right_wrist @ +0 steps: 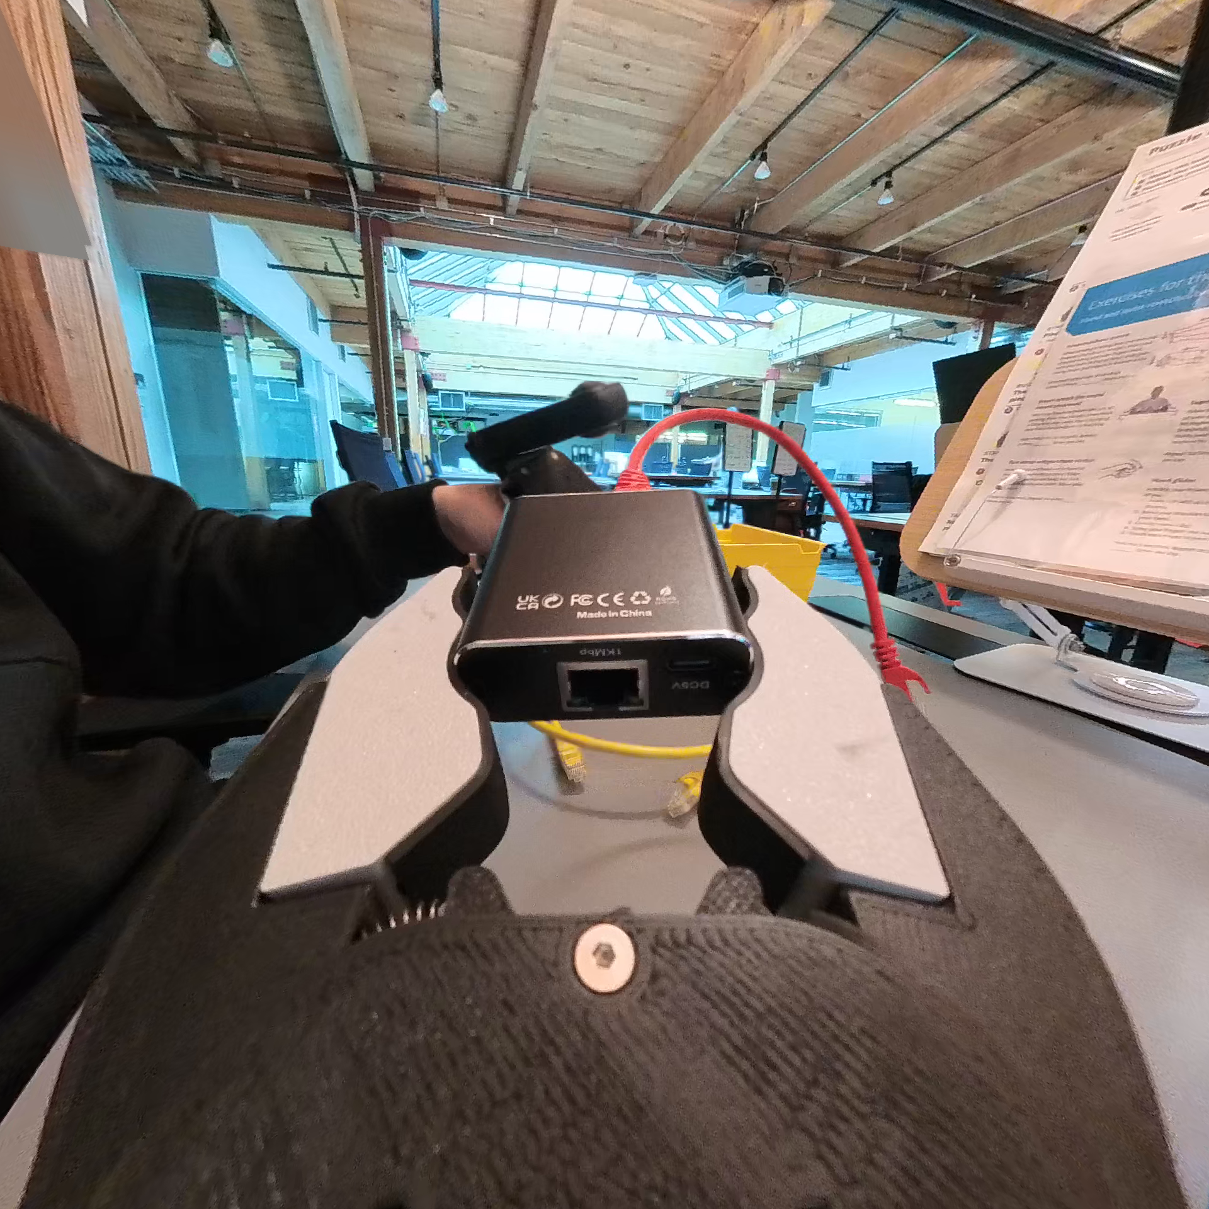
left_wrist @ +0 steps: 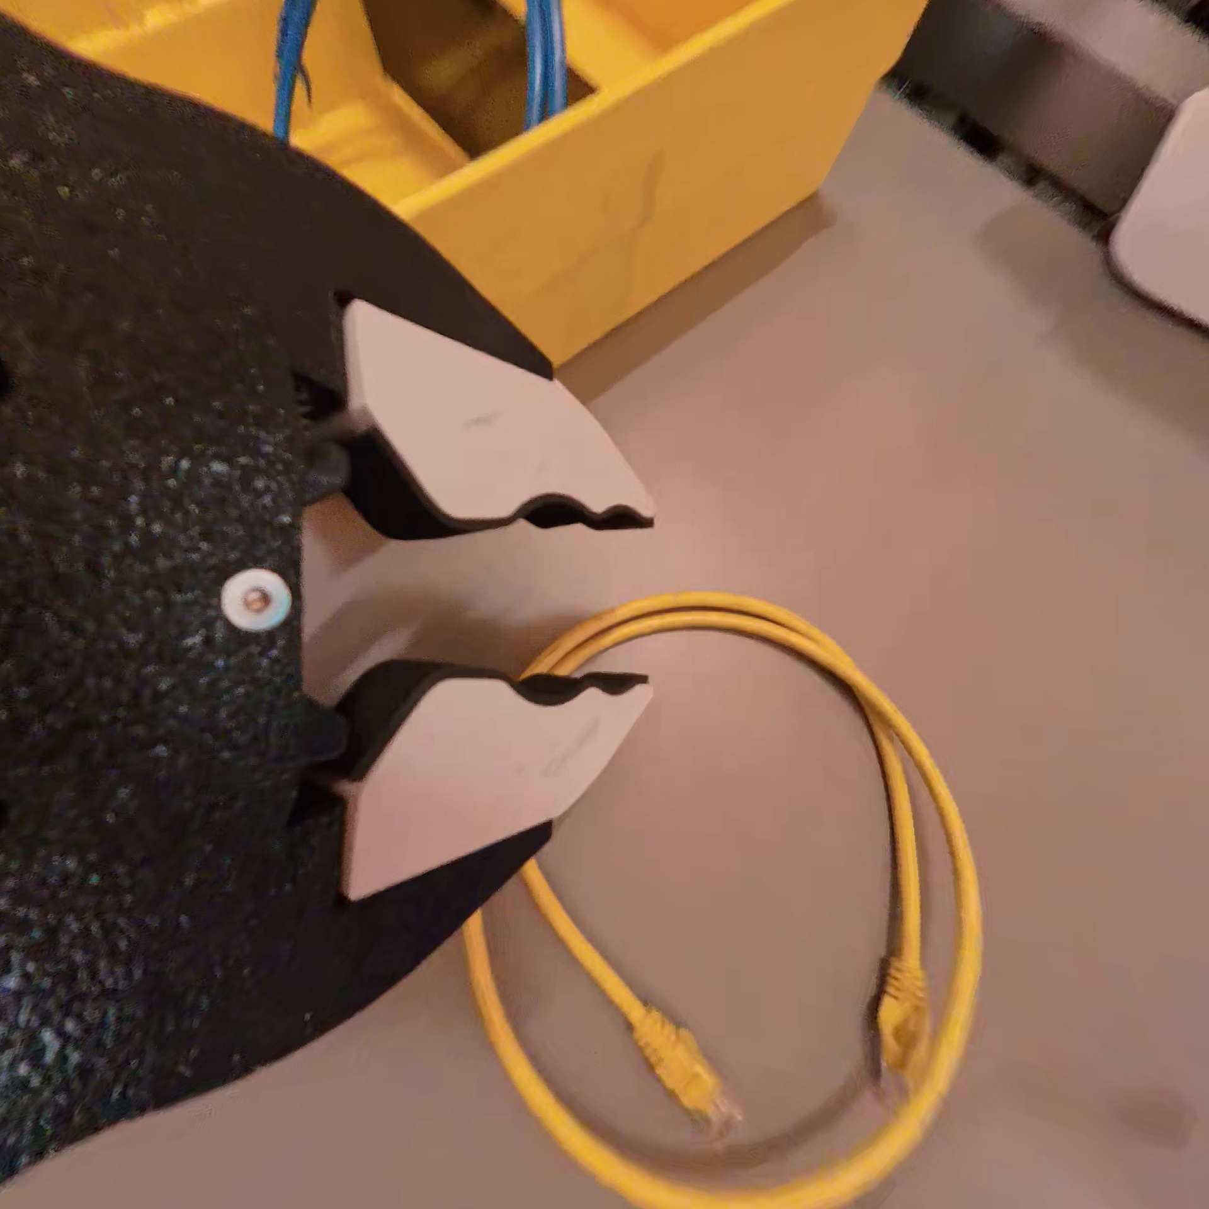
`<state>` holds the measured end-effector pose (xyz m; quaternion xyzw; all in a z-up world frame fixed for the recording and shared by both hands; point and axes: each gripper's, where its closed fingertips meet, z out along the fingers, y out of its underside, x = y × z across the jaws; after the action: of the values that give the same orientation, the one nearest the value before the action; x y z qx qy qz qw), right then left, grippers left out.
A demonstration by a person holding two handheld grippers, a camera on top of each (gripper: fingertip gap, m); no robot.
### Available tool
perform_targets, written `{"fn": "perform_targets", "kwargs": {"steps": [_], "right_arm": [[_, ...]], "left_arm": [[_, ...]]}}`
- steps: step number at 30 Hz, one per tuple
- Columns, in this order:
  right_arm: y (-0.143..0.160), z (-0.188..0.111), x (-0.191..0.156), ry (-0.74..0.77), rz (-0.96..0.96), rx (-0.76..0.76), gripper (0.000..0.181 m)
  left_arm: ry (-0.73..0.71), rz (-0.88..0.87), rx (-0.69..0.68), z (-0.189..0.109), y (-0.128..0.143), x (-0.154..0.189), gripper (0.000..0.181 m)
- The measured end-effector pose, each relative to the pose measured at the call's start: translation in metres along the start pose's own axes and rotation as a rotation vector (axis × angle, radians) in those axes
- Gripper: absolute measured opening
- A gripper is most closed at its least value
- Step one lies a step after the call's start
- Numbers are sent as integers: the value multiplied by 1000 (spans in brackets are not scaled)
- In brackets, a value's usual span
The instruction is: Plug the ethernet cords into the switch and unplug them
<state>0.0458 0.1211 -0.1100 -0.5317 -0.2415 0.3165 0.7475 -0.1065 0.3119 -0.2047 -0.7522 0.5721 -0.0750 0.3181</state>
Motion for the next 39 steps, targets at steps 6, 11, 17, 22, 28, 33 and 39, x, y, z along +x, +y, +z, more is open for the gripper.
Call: {"fn": "perform_targets", "kwargs": {"steps": [6,11,17,22,28,33,39], "right_arm": [[5,4,-7,-39,2,-28,74],[9,5,-10,-49,3,-46,74],[9,6,-10,-56,7,-48,74],[14,8,-12,-63,-3,-74,73],[16,9,-14,-71,-13,-82,74],[22,13,-19,-95,-31,-124,74],[32,19,-26,-113,-74,-191,74]], "left_arm": [[416,437,223,-18,-7,101,29],[502,486,141,12,13,124,25],[593,456,242,16,9,140,13],[567,428,303,15,3,141,9],[502,406,207,6,4,138,9],[545,447,154,-72,-32,151,9],[465,670,52,-104,-65,167,9]]}}
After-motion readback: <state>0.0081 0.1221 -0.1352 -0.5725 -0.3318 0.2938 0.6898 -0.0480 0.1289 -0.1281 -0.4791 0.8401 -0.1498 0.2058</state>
